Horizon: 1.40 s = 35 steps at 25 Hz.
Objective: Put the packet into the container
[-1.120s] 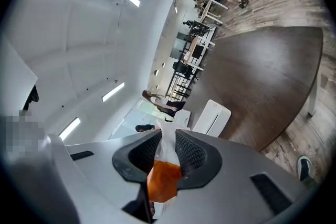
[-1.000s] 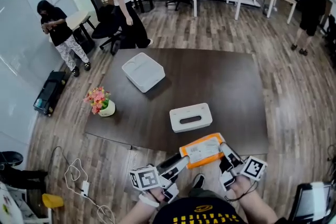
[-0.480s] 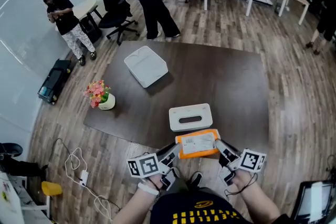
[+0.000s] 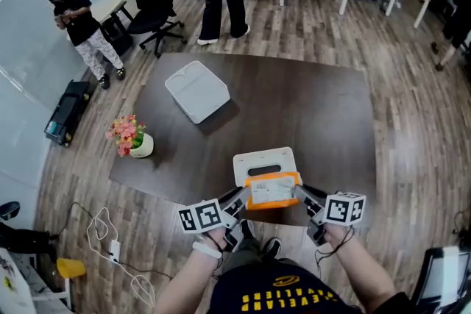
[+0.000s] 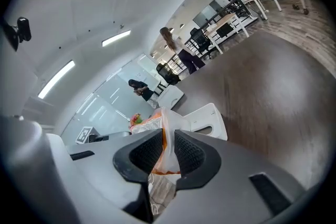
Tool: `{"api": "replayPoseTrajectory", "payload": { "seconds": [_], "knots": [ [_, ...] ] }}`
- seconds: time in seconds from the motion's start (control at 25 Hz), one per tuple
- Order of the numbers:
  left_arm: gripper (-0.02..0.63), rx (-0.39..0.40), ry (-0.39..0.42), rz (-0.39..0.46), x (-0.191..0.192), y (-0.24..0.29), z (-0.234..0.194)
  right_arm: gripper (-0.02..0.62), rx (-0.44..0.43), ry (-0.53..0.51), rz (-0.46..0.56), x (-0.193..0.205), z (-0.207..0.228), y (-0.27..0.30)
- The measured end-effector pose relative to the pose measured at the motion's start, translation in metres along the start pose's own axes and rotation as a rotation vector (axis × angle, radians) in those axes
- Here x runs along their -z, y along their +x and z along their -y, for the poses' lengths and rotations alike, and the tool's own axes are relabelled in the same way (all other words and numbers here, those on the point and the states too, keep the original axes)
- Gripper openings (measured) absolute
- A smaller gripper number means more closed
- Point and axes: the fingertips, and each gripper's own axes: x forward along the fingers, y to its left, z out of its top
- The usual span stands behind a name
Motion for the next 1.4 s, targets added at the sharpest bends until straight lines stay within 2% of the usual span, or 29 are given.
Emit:
{"api": "replayPoseTrajectory", "payload": {
  "seconds": [0.6, 0.96, 1.12, 1.4],
  "knots": [
    [0.123, -0.065, -0.069, -0.064, -0.038, 0.056, -0.071, 0.077, 0.111, 0.028, -0.088, -0.022, 0.053, 0.083],
    [0.123, -0.122, -0.092, -0.122, -0.037, 0.072, -0.1, 0.077, 0.176, 0.056, -0.126, -0.015, 0.076, 0.102],
    [0.123, -0.134, -0.093, -0.141, -0.034, 0.077, -0.106, 0.077, 0.222, 0.035, -0.15, -0.009, 0.087, 0.107],
    [0.123, -0.157, -0.094, -0.17, -0.027, 0.082, -0.115, 0.077, 0.253, 0.02, -0.165, -0.006, 0.095, 0.11]
  ]
}}
